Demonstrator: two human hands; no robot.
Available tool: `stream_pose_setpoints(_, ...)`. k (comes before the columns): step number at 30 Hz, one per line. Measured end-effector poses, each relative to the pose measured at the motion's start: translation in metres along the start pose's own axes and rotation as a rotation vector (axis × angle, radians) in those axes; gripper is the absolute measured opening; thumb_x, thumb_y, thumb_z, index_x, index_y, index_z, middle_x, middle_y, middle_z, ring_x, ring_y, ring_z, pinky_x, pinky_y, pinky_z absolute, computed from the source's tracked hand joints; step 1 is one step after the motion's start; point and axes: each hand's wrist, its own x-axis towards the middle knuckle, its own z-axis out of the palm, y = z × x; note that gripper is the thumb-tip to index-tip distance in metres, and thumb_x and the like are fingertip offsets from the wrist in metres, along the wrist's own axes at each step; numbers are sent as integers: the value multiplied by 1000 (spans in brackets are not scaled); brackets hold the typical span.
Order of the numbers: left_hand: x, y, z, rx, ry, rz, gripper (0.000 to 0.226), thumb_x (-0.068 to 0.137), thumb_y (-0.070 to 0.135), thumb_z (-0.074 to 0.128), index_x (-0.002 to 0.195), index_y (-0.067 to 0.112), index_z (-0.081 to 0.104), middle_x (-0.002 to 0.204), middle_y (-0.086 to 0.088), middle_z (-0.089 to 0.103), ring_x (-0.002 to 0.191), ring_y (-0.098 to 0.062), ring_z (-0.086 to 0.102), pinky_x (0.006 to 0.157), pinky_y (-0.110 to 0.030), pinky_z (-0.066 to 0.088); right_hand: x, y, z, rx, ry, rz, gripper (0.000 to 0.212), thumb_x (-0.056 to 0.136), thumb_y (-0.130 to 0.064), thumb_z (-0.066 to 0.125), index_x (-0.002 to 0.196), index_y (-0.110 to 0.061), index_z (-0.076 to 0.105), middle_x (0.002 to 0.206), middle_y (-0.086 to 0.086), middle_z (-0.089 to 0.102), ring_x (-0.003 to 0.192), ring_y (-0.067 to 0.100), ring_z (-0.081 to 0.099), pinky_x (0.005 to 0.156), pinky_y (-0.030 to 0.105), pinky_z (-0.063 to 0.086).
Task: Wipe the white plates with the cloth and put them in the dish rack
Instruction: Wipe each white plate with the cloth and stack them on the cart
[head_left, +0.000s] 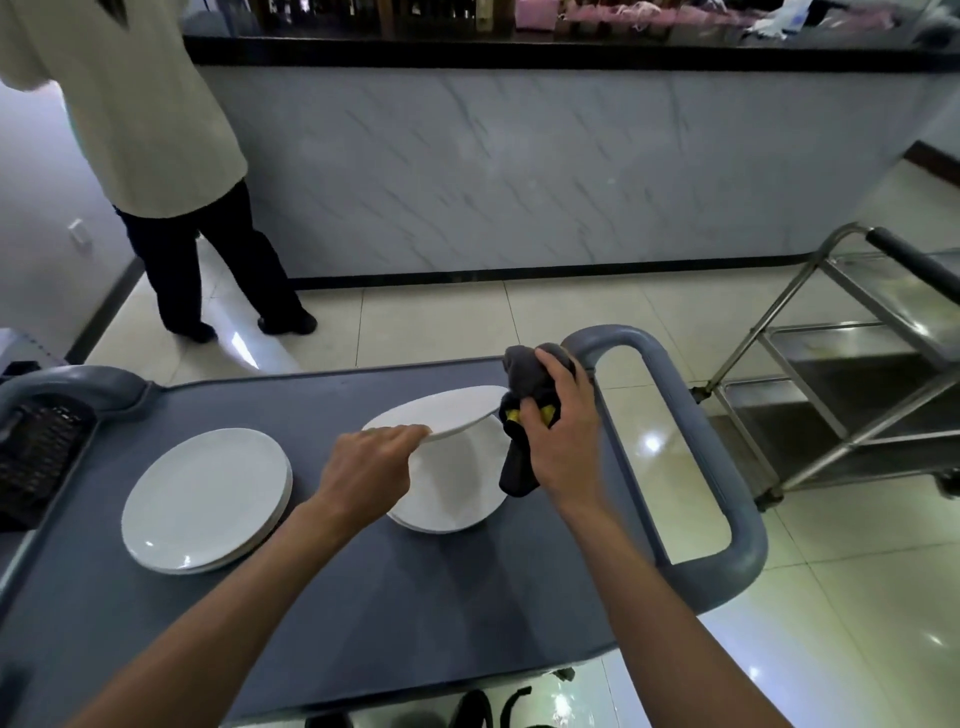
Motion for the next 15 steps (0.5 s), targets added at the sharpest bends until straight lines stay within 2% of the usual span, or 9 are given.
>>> stream_pose_setpoints(3,-5,-1,5,17,-17,21,37,68,-9,63,92,14,79,85,0,78,65,-28,73,45,-31,53,-2,3,3,-35,-22,-4,53,94,-10,62,142,-28,50,152,-4,39,138,11,38,109,6,24)
stream_pose_setpoints(6,-11,-2,12,9,-20,30,40,64,-14,72,91,15,78,85,1,78,67,-28,73,47,-29,51,-7,5,5,-37,-31,-13,53,93,-8,63,141,-28,51,151,-11,37,135,6,37,107,3,24)
stream_pose_setpoints(8,-16,-4,17,10,-12,65,37,66,-13,71,90,16,76,86,2,77,70,-26,73,49,-28,50,-11,7,6,-23,-34,-9,54,93,-8,63,141,-28,51,147,-18,35,133,1,36,107,3,24)
stream_pose_setpoints(11,-23,-6,26,14,1,128,35,69,-12,72,91,16,75,91,0,77,77,-24,74,56,-28,53,-15,9,6,-24,-41,7,53,93,-8,63,141,-28,51,150,-14,37,136,7,39,111,16,31)
stream_pose_setpoints(13,-29,-8,34,29,-6,161,35,70,-11,66,92,15,75,95,-2,77,84,-24,74,64,-31,55,-17,10,6,-22,-45,17,53,93,-8,63,141,-28,52,151,-11,38,136,10,40,113,26,36)
stream_pose_setpoints(15,-34,-10,42,52,-51,198,34,72,-5,58,96,14,76,99,-4,76,90,-26,73,70,-34,57,-18,10,6,-26,-52,14,53,93,-8,63,141,-28,51,151,-10,38,136,11,40,114,30,37)
